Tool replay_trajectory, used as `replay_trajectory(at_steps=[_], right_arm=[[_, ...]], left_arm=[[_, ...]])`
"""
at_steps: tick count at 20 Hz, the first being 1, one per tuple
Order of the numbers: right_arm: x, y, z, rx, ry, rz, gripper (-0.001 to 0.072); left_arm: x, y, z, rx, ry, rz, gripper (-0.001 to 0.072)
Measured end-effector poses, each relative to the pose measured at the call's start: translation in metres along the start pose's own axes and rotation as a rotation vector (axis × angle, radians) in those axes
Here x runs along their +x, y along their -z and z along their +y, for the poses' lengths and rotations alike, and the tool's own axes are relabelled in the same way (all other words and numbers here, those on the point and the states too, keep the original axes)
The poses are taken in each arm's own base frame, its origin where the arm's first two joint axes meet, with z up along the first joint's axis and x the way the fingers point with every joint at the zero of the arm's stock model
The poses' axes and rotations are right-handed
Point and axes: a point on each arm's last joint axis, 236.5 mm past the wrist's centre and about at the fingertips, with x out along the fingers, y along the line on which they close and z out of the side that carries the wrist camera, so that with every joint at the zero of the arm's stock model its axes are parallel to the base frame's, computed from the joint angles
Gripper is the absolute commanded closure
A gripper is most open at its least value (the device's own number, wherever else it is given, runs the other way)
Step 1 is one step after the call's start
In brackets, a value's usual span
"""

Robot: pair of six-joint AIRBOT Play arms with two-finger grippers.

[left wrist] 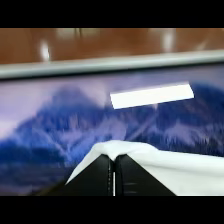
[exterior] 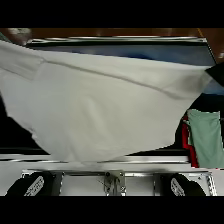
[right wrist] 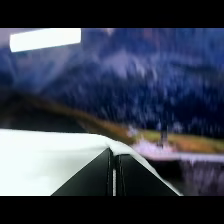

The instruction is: Fold the shirts.

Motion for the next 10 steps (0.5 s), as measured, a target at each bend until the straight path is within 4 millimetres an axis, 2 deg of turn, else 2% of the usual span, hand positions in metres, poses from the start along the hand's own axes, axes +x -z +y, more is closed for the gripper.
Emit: replay_trajectory(at_steps=[2,5,8,10], right_arm=[[0.057,0.022,-0.024,0.053,0.007,0.129,0.0653],[0.148,0.040,-0.052,0.073,0.015,0.188,0.0653],[0.225,0.044,-0.073,0.084,0.034,0.159,0.0653],[0.267,0.047,-0.080,0.104,0.037,0.132,0.0653]], left_arm=[[0.047,0.040,0.013,-0.053,0.023,0.134,0.0674],[0.114,0.107,0.028,-0.130,0.059,0.331,0.0674],[0.171,0.170,0.033,-0.203,0.102,0.496,0.0674],[0.204,0.208,0.028,-0.262,0.145,0.581,0.0674]])
